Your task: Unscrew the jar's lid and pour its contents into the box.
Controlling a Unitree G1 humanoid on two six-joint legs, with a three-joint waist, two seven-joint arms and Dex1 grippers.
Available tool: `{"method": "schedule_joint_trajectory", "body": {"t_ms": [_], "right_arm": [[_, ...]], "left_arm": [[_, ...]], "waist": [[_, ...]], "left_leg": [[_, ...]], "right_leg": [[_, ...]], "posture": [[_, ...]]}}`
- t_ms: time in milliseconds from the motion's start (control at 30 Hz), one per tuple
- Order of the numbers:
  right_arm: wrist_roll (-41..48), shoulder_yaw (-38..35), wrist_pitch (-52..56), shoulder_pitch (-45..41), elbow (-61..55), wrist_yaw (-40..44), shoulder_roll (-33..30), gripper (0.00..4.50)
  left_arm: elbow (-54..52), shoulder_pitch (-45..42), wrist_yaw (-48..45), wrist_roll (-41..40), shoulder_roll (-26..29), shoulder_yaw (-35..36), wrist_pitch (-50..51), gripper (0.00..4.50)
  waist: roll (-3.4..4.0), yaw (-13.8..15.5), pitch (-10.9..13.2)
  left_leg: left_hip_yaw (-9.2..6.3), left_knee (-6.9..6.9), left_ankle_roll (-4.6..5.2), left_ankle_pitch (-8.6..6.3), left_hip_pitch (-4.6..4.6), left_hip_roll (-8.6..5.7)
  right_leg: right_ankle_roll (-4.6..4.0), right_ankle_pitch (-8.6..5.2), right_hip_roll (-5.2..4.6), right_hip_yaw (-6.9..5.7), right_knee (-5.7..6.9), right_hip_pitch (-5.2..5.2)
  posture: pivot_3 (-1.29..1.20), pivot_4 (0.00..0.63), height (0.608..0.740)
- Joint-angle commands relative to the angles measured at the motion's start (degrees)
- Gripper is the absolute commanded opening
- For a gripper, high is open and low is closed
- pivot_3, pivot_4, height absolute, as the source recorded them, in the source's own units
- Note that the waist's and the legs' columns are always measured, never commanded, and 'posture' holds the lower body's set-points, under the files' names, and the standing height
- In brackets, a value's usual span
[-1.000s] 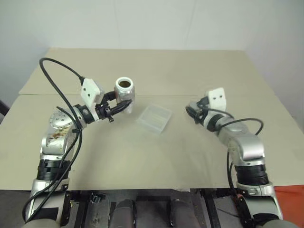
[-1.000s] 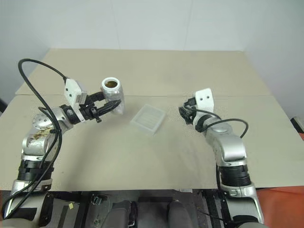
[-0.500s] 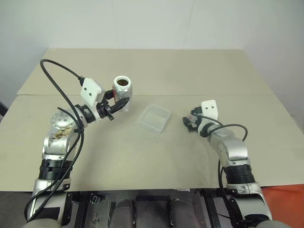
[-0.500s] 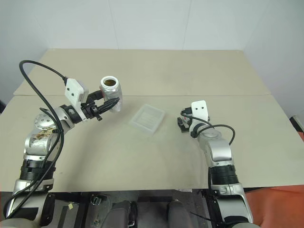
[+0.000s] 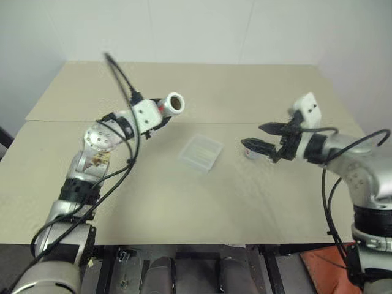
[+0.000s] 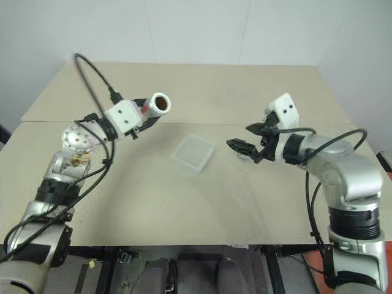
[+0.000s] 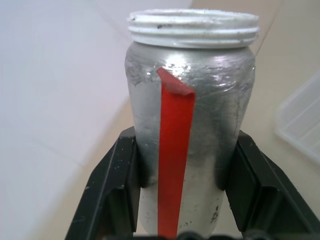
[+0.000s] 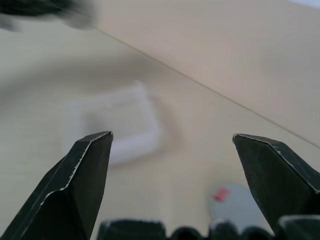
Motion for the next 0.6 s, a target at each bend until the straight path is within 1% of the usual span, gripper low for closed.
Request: {"method": "schedule_joint_trajectory", "body": {"t_ms": [33, 133, 167, 200, 267, 333, 400, 467, 533, 600], "right_arm": [[6.4, 0.5, 4.1, -3.4, -0.1, 8.2, -4.3, 4.48], [5.3, 4.0, 2.3, -5.1, 1.4, 11.0, -6.0, 4.48], [4.7, 4.9, 1.7, -5.8, 2.1, 11.4, -6.1, 4.48], [4.4, 5.4, 1.3, -6.3, 2.7, 11.8, -6.2, 4.48], [4.3, 5.8, 1.0, -7.2, 3.7, 12.0, -6.0, 4.48], [5.0, 5.5, 1.3, -7.8, 4.2, 12.0, -5.5, 4.48], [5.4, 5.3, 1.5, -8.1, 4.3, 11.9, -5.1, 4.48], [5.6, 5.0, 1.5, -8.1, 3.9, 11.5, -4.9, 4.48], [6.0, 4.3, 1.7, -7.9, 3.4, 10.9, -4.7, 4.48], [6.6, 3.5, 2.0, -7.4, 2.7, 10.3, -4.7, 4.48]], "left_arm": [[7.9, -9.1, 10.8, 17.4, 3.2, -8.4, -18.2, 1.96], [15.0, -18.1, 20.9, 32.8, 4.6, -17.5, -26.3, 1.96], [16.7, -21.6, 26.2, 40.2, 4.9, -22.0, -26.8, 1.96], [18.2, -24.2, 30.4, 45.5, 4.9, -25.2, -27.0, 1.96], [20.6, -28.6, 39.9, 55.4, 3.7, -31.6, -23.8, 1.96], [21.6, -31.3, 47.0, 62.3, 2.2, -36.5, -20.8, 1.96], [21.9, -32.7, 51.8, 67.9, 1.0, -40.8, -18.1, 1.96], [21.0, -32.2, 56.6, 71.5, -0.3, -43.7, -15.8, 1.96], [20.6, -31.8, 59.7, 72.7, -1.5, -44.4, -13.3, 1.96], [21.0, -32.0, 60.2, 72.8, -2.1, -44.5, -11.7, 1.96]], "waist": [[-0.01, 0.4, 0.0], [-0.01, 0.8, 0.0], [-0.01, 0.9, 0.0], [-0.02, 0.9, 0.0], [-0.01, 0.9, 0.0], [-0.01, 0.9, 0.0], [-0.02, 1.0, 0.0], [-0.01, 1.0, 0.0], [-0.02, 1.0, 0.0], [-0.02, 1.0, 0.0]], "left_leg": [[0.00, 0.02, 0.00, 0.00, -0.02, 0.00], [0.04, 0.01, 0.01, -0.01, -0.04, -0.01], [0.04, 0.03, 0.02, -0.02, -0.06, -0.01], [0.07, 0.03, 0.02, -0.02, -0.07, -0.03], [0.07, 0.05, 0.03, -0.02, -0.13, -0.05], [0.06, 0.05, 0.03, -0.02, -0.22, -0.05], [0.06, 0.05, 0.03, -0.02, -0.32, -0.04], [0.05, 0.05, 0.03, -0.02, -0.40, -0.04], [0.05, 0.06, 0.05, -0.03, -0.45, -0.04], [0.05, 0.06, 0.06, -0.03, -0.52, -0.04]], "right_leg": [[0.00, 0.00, 0.00, -0.02, 0.00, -0.02], [0.02, 0.02, 0.00, -0.02, -0.05, -0.01], [0.02, 0.02, -0.01, -0.02, -0.05, -0.01], [0.04, 0.02, -0.02, -0.01, -0.05, -0.03], [0.05, 0.03, -0.03, -0.01, -0.03, -0.09], [0.05, 0.02, -0.03, -0.03, -0.02, -0.18], [0.05, 0.02, -0.04, -0.04, -0.02, -0.26], [0.06, 0.03, -0.05, -0.05, -0.01, -0.31], [0.06, 0.03, -0.06, -0.05, 0.01, -0.34], [0.06, 0.03, -0.07, -0.07, 0.12, -0.39]], "posture": [[0.00, 0.150, 0.740], [0.00, 0.150, 0.740], [0.00, 0.150, 0.740], [0.00, 0.150, 0.740], [0.00, 0.150, 0.740], [0.00, 0.150, 0.740], [0.00, 0.150, 0.740], [0.00, 0.150, 0.740], [0.00, 0.150, 0.740], [0.00, 0.150, 0.740]]}}
